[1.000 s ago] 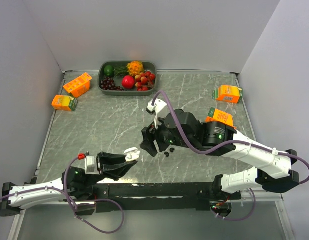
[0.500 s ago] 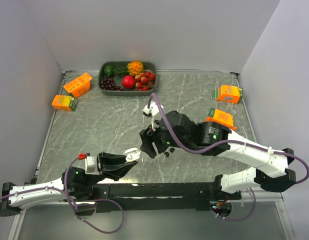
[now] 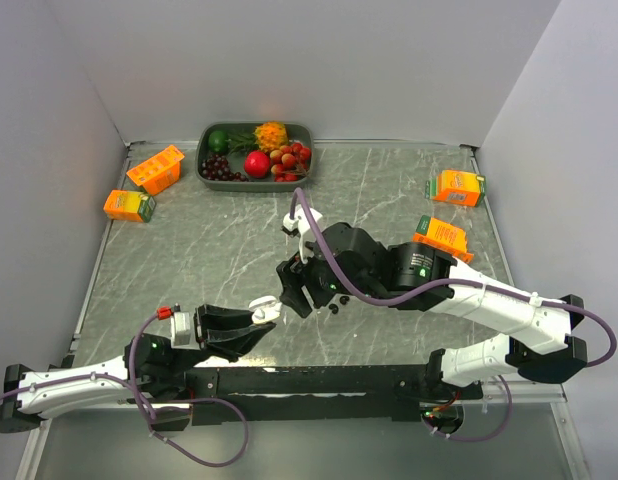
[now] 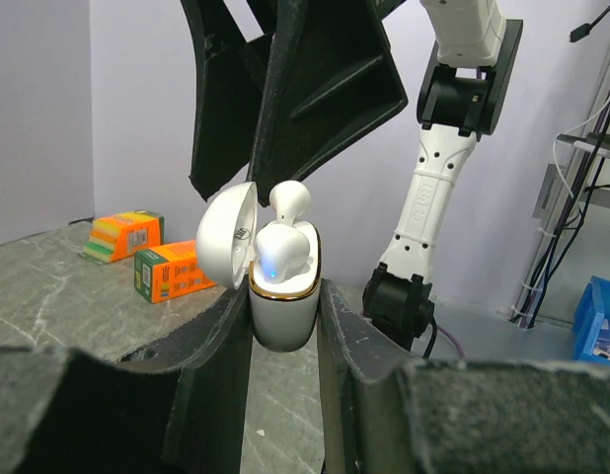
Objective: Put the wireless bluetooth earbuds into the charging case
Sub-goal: Place the earbud in the charging case.
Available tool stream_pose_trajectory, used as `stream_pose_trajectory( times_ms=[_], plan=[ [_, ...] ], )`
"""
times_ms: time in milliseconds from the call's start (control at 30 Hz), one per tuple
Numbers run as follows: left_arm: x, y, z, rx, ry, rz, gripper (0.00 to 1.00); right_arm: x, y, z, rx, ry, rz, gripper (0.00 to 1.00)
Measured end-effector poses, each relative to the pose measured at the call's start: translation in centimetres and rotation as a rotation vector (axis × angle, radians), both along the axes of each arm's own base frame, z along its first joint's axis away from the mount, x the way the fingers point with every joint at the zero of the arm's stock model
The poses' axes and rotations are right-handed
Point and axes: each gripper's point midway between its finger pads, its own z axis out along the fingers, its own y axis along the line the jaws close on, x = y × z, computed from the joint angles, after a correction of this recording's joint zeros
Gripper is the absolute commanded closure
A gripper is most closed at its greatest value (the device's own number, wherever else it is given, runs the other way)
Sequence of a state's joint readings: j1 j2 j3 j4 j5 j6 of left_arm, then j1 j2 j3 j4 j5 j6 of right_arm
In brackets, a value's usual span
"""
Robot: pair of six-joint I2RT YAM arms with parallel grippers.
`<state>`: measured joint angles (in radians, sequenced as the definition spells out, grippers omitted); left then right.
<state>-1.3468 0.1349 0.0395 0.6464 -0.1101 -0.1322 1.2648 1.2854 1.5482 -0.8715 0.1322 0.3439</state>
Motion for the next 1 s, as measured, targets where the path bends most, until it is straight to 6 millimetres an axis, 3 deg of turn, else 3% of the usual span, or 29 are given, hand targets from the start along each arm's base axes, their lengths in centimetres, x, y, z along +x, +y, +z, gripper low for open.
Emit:
stream_pose_trajectory(
  times_ms=[633,1000],
  plan=[
    [0.0,0.0,0.1,-0.005,0.000,0.001,0.99,-0.9,-0.2,-0.3,-0.028,-0.007,0.015,0.29],
    [0.5,0.3,0.2,-0.014,0.013,0.026,0.99,-2.5,0.2,-0.1,-0.021,-0.002,0.065,0.28]
  ],
)
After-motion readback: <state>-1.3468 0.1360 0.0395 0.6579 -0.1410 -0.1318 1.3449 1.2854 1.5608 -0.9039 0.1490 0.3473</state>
